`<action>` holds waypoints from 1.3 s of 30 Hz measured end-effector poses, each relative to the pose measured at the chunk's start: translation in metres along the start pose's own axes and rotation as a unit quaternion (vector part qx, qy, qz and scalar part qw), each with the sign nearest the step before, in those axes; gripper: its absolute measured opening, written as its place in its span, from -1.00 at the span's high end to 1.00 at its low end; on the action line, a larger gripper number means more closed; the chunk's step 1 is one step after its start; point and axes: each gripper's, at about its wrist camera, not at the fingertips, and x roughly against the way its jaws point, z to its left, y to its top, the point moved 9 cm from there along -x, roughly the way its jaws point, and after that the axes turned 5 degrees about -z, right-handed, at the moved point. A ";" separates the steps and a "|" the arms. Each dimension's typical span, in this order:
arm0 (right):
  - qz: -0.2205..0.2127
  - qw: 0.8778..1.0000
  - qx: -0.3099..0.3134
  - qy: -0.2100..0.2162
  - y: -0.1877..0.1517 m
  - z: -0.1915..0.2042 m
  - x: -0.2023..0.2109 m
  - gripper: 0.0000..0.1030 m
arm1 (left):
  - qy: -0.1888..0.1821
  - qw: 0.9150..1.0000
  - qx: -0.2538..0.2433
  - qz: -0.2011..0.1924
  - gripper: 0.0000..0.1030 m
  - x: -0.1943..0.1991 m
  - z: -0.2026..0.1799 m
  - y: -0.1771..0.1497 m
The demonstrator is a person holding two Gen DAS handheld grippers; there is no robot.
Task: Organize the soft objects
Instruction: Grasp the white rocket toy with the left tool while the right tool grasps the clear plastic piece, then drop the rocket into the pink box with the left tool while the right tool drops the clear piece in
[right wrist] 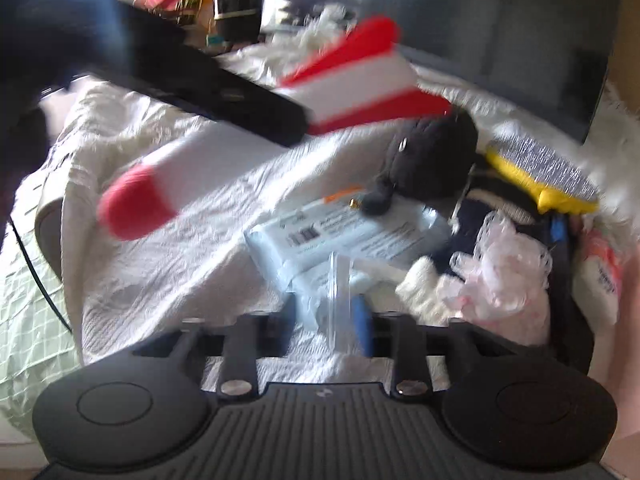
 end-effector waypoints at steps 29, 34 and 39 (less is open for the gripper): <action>-0.006 0.995 -0.055 -0.079 -0.103 -0.064 0.168 0.26 | 0.020 0.989 0.130 0.065 0.39 -0.015 -0.046 -0.087; 0.044 0.999 -0.024 -0.008 -0.113 -0.036 0.154 0.22 | 0.016 0.992 0.109 0.066 0.39 -0.004 -0.051 -0.093; 0.082 0.996 -0.023 -0.005 -0.124 -0.029 0.136 0.48 | -0.011 0.992 0.104 0.070 0.40 0.001 -0.069 -0.094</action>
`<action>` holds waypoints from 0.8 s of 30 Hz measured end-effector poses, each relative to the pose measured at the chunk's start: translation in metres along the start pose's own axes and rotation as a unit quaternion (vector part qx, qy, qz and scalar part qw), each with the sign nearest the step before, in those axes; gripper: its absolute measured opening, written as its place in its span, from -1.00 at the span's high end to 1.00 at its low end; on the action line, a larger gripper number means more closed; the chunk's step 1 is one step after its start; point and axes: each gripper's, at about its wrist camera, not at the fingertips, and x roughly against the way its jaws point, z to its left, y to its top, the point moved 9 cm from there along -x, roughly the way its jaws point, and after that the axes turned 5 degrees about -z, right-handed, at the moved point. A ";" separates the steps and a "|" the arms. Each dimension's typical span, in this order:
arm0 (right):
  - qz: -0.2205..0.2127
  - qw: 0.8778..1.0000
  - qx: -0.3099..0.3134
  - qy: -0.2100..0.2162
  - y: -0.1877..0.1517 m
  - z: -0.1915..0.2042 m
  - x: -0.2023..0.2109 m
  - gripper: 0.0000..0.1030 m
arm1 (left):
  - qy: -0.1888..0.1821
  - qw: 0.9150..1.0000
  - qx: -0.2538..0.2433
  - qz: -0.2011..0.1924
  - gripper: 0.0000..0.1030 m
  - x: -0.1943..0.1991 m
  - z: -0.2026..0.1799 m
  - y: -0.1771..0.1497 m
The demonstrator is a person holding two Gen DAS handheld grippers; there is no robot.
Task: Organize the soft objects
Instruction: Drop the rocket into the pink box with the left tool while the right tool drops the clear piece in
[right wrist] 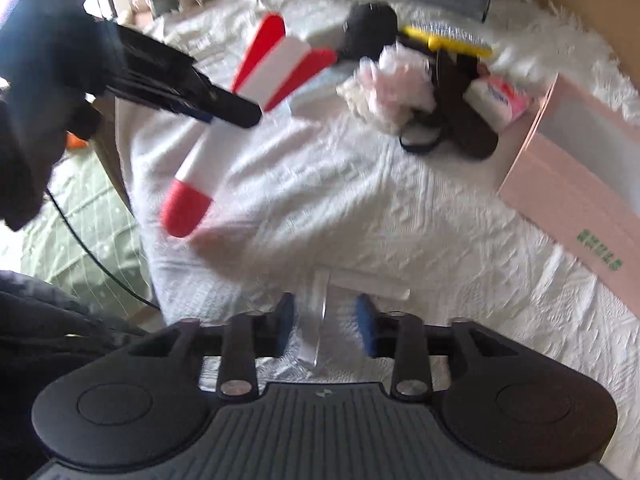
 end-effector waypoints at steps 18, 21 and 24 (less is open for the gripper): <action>-0.086 0.966 -0.135 -0.204 -0.033 -0.092 0.124 0.77 | -0.184 0.976 -0.111 0.014 0.39 -0.060 -0.196 0.104; -0.091 0.956 -0.159 -0.229 -0.047 -0.098 0.135 0.77 | -0.164 0.982 -0.096 -0.002 0.39 -0.108 -0.220 0.131; -0.094 0.948 -0.180 -0.247 -0.059 -0.100 0.142 0.77 | -0.119 0.986 -0.119 -0.004 0.39 -0.156 -0.230 0.136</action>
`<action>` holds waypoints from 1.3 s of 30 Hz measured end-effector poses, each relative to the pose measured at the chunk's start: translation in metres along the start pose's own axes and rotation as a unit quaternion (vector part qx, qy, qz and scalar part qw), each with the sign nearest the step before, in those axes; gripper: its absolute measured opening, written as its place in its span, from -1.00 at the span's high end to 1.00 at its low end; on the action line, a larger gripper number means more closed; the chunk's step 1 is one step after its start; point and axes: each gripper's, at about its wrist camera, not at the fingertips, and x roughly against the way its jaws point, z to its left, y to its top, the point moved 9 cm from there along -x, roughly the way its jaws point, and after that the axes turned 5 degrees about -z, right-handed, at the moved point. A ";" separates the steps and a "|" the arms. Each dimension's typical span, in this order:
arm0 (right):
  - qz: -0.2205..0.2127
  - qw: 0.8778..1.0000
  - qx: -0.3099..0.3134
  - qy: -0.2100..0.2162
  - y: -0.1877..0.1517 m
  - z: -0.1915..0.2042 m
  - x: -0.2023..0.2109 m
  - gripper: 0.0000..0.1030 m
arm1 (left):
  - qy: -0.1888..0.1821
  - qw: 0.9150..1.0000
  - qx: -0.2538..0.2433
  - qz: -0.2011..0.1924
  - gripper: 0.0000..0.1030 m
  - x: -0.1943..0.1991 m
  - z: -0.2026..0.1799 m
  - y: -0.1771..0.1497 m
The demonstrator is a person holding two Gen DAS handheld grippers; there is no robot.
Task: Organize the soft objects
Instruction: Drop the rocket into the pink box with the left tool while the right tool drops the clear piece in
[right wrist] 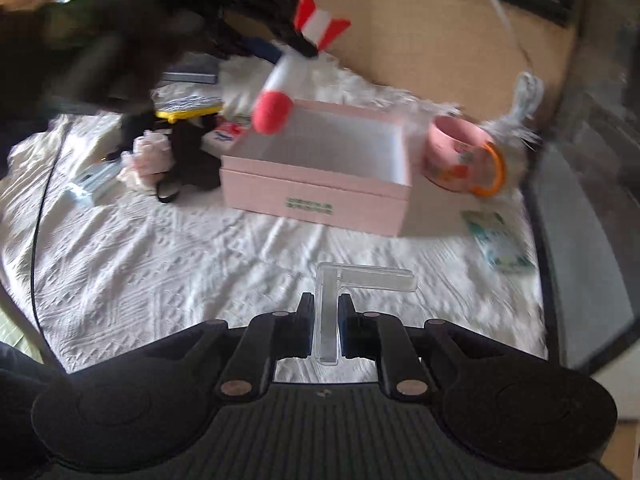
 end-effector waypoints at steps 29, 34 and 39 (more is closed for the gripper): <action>-0.097 0.993 0.041 0.049 0.196 -0.007 -0.098 0.72 | 0.067 0.997 0.028 -0.038 0.38 0.120 0.083 -0.086; -0.063 0.998 0.026 0.017 0.214 -0.017 -0.155 0.20 | 0.118 0.993 0.010 0.021 0.38 0.129 0.112 -0.140; -0.045 0.997 0.039 0.046 0.181 0.009 -0.160 0.18 | 0.146 0.988 0.042 0.035 0.38 0.151 0.145 -0.173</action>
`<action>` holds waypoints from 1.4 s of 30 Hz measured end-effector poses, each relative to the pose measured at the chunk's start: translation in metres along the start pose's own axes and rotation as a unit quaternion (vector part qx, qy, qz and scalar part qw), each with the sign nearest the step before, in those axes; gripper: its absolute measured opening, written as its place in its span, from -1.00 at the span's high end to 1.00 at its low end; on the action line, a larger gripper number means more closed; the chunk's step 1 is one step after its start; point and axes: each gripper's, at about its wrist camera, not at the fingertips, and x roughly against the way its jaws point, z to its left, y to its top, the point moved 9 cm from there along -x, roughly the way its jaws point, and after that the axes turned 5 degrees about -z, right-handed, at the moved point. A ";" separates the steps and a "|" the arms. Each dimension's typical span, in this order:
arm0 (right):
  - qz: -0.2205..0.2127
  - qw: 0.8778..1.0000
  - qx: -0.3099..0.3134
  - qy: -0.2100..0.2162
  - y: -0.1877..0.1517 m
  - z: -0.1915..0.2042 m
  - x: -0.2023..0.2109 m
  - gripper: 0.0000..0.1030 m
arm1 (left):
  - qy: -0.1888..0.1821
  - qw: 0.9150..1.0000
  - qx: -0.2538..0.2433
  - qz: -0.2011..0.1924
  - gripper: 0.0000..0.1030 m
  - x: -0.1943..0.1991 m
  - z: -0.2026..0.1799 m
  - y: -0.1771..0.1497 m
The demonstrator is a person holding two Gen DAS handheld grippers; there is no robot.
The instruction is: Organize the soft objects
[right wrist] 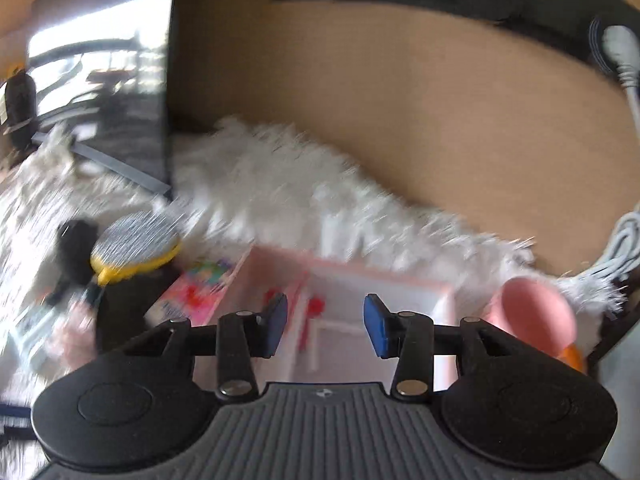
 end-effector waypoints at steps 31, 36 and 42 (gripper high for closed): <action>0.001 0.971 0.182 0.156 -0.080 0.204 0.021 0.72 | 0.104 0.993 -0.045 -0.010 0.37 -0.026 0.085 0.060; 0.017 0.983 0.133 0.127 -0.106 0.158 0.049 0.72 | 0.088 0.990 -0.107 -0.002 0.21 -0.040 0.064 0.061; 0.044 0.991 0.083 0.096 -0.137 0.129 0.056 0.71 | 0.065 0.986 -0.154 0.011 -0.15 -0.053 0.046 0.060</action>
